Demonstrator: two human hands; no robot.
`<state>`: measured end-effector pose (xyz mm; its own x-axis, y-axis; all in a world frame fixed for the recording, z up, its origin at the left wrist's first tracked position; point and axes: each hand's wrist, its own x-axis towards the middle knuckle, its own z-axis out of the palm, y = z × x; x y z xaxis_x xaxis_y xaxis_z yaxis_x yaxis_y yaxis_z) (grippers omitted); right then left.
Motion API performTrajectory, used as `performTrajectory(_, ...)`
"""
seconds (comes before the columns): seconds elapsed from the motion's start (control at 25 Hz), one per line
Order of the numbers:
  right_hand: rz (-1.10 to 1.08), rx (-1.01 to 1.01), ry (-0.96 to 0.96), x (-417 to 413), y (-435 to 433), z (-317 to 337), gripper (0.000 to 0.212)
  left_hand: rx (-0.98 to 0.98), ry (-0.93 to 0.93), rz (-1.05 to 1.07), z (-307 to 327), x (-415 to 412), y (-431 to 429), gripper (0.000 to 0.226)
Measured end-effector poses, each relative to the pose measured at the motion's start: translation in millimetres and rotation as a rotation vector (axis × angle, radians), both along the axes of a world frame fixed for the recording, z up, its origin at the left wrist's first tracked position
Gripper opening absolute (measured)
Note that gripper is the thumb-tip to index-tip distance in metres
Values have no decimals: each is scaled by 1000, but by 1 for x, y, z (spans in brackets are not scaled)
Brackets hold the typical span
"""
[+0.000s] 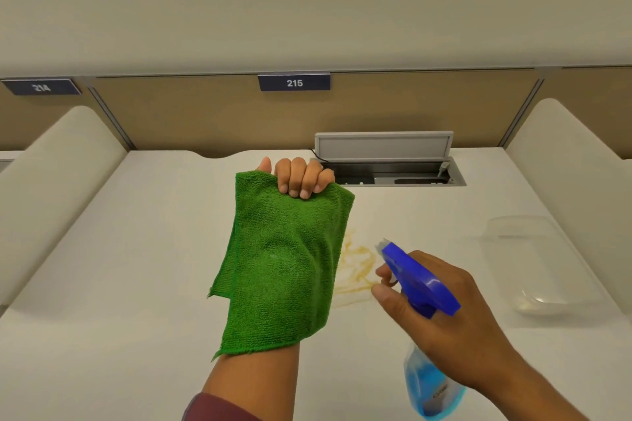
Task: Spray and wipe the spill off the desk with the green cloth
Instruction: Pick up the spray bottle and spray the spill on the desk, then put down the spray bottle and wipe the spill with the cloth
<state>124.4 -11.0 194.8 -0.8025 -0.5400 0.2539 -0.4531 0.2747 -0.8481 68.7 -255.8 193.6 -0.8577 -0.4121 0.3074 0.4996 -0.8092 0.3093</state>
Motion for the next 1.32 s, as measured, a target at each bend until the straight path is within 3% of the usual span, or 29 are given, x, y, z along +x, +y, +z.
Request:
performTrajectory(0.24, -278, -189, -84, -43, 18, -35, 11, 42, 77, -72, -27, 0, -21, 48)
performTrajectory(0.44, -560, -263, -24, -119, 27, -67, 33, 52, 194, -153, -48, -3, -26, 49)
performTrajectory(0.8, -571, -319, 60, -252, 17, -97, 19, 127, 142, -134, -57, 3, -15, 47)
performTrajectory(1.08, -545, -265, 58, -284, 21, -131, 18, 143, 99, -99, -56, 2, -4, 48)
performTrajectory(1.2, -545, -224, -61, -288, 25, -135, 21, 149, 109, -106, -59, 1, -2, 48)
performTrajectory(1.32, -551, -111, -193, -288, 37, -149, 42, 136, 107, -113, -61, -2, 2, 47)
